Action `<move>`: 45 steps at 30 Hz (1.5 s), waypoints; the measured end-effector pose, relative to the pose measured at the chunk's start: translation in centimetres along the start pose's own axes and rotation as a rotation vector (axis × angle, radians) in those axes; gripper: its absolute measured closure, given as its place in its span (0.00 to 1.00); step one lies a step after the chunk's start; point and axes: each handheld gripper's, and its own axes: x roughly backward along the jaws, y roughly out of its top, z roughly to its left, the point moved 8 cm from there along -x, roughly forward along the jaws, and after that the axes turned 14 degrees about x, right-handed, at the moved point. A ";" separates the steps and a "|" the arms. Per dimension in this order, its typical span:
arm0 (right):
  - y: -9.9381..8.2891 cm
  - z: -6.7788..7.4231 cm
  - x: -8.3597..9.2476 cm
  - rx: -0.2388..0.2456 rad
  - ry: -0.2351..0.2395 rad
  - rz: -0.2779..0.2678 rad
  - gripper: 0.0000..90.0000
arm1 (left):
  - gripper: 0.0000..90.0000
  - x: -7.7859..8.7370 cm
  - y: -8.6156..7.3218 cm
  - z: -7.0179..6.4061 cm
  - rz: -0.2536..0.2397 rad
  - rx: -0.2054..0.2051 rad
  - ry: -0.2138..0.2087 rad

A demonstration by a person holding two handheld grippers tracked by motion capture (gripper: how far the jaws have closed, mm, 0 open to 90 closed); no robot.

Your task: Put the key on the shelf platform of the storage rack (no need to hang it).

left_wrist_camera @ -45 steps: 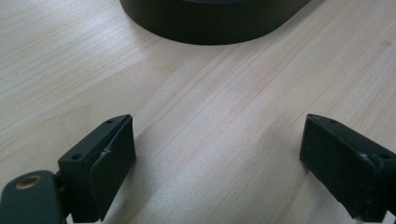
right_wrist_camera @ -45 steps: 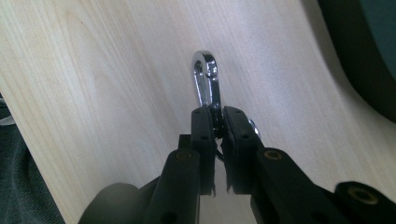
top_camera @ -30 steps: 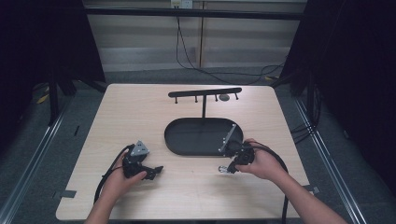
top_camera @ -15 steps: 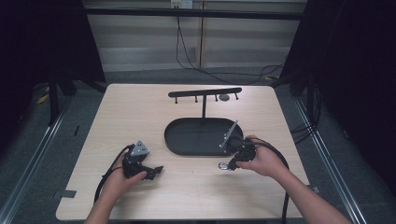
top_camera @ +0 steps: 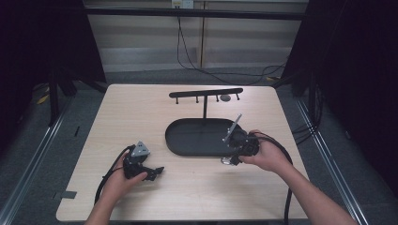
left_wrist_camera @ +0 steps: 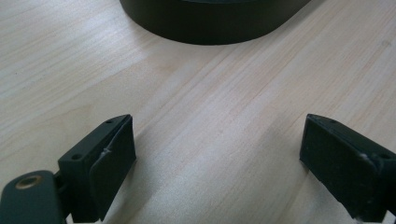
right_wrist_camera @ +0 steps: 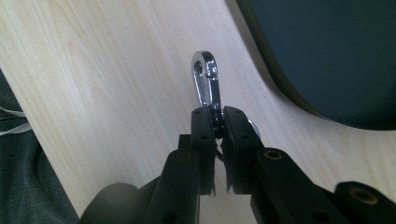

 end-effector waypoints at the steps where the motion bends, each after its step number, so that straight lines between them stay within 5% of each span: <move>1: 0.0 -0.2 0.1 0.006 -0.005 0.001 0.93 | 0.11 0.0 0.0 0.0 0.000 0.000 -0.001; 45: 2.1 -3.1 2.8 -0.012 -0.059 0.001 0.93 | 0.11 0.0 0.0 0.0 0.000 0.002 -0.001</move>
